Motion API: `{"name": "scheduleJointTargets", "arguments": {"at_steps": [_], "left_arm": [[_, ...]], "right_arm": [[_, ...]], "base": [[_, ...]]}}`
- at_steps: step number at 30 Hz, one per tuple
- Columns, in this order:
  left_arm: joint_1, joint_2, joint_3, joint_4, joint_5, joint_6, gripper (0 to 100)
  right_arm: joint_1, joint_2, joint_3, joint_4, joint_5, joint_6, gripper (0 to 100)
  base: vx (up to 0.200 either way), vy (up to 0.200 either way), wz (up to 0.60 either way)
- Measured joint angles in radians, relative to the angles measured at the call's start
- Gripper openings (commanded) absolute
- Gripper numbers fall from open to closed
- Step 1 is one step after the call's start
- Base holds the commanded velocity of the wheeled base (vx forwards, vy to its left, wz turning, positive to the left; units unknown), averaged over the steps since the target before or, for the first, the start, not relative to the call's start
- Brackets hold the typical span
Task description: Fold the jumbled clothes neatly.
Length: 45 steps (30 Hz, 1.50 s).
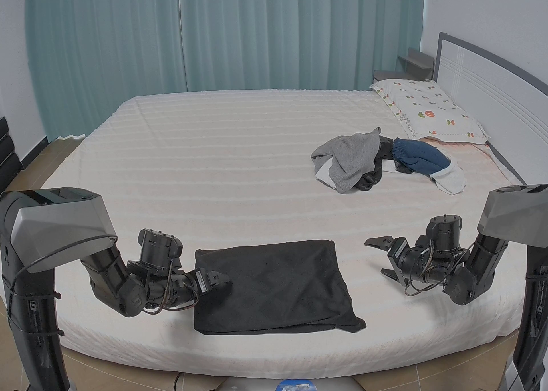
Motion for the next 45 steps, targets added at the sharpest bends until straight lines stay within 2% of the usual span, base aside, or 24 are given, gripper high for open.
{"name": "scheduleJointTargets", "arguments": {"at_steps": [13, 14, 33, 45], "left_arm": [[-0.002, 0.020, 0.018, -0.056, -0.001, -0.034, 100], [-0.002, 0.021, 0.019, -0.059, -0.001, -0.034, 0], [-0.001, 0.028, 0.077, -0.179, 0.000, -0.036, 0], [0.007, 0.025, 0.080, -0.184, 0.000, -0.035, 0]], "right_arm": [[0.006, -0.014, 0.049, -0.060, 0.030, 0.003, 100], [0.005, -0.015, 0.051, -0.060, 0.030, 0.003, 100], [0.001, -0.029, 0.067, -0.063, 0.032, 0.005, 100], [0.000, -0.025, 0.076, -0.062, 0.061, 0.004, 100]], "base": [[0.000, 0.000, 0.00], [0.000, 0.000, 0.00], [0.000, 0.000, 0.00], [0.000, 0.000, 0.00]]}}
